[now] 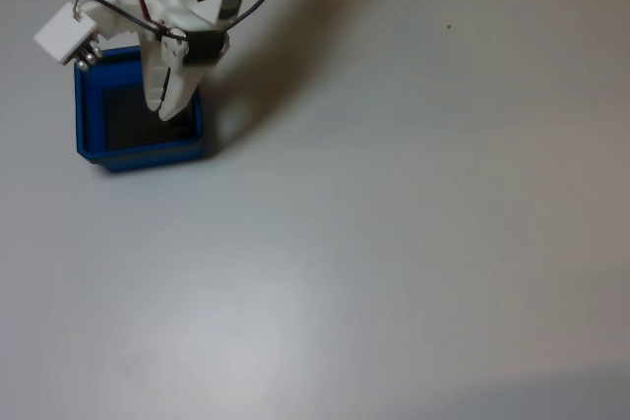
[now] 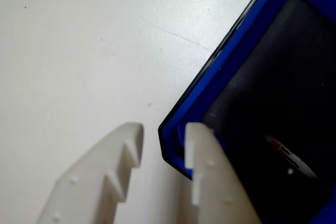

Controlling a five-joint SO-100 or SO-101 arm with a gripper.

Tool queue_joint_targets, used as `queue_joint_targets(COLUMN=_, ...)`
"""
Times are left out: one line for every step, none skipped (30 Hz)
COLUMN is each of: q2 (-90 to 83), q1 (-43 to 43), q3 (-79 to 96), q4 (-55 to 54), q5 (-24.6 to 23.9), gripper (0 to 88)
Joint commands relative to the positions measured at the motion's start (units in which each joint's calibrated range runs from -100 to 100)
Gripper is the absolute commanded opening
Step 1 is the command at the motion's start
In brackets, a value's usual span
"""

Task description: Pick the black tape roll and drop it in the blue box

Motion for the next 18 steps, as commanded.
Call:
queue_joint_targets(q2=-3.60, q1=0.38, q3=-3.10, q4=-0.95, q5=1.34, gripper=1.6)
queue_joint_targets(q2=-3.60, q1=0.38, q3=-3.10, q4=-0.95, q5=1.34, gripper=1.6)
queue_joint_targets(q2=-3.68, q1=0.38, q3=-3.10, q4=-0.95, q5=1.34, gripper=1.6)
queue_joint_targets(q2=-3.68, q1=0.38, q3=-3.10, q4=-0.95, q5=1.34, gripper=1.6)
queue_joint_targets(q2=-3.68, q1=0.38, q3=-3.10, q4=-0.95, q5=1.34, gripper=1.6)
queue_joint_targets(q2=-3.68, q1=0.38, q3=-3.10, q4=-0.95, q5=1.34, gripper=1.6)
queue_joint_targets(q2=-3.68, q1=0.38, q3=-3.10, q4=-0.95, q5=1.34, gripper=1.6)
queue_joint_targets(q2=-3.68, q1=0.28, q3=-3.19, q4=-1.03, q5=1.34, gripper=1.6)
queue_joint_targets(q2=-3.68, q1=0.28, q3=-3.19, q4=-1.03, q5=1.34, gripper=1.6)
queue_joint_targets(q2=-3.68, q1=0.18, q3=-3.19, q4=-1.03, q5=1.34, gripper=1.6)
queue_joint_targets(q2=-3.77, q1=0.18, q3=-3.19, q4=-1.03, q5=1.34, gripper=1.6)
queue_joint_targets(q2=-3.77, q1=0.09, q3=-3.19, q4=-1.03, q5=1.34, gripper=1.6)
queue_joint_targets(q2=-3.77, q1=-0.01, q3=-3.19, q4=-1.03, q5=1.34, gripper=1.6)
queue_joint_targets(q2=-3.77, q1=-0.01, q3=-3.19, q4=-1.03, q5=1.34, gripper=1.6)
queue_joint_targets(q2=-3.77, q1=-0.11, q3=-3.19, q4=-1.03, q5=1.34, gripper=1.6)
queue_joint_targets(q2=-3.77, q1=-0.11, q3=-3.19, q4=-1.03, q5=1.34, gripper=1.6)
queue_joint_targets(q2=-3.77, q1=-0.11, q3=-3.19, q4=-1.03, q5=1.34, gripper=1.6)
queue_joint_targets(q2=-3.77, q1=-0.11, q3=-3.10, q4=-1.03, q5=1.34, gripper=1.6)
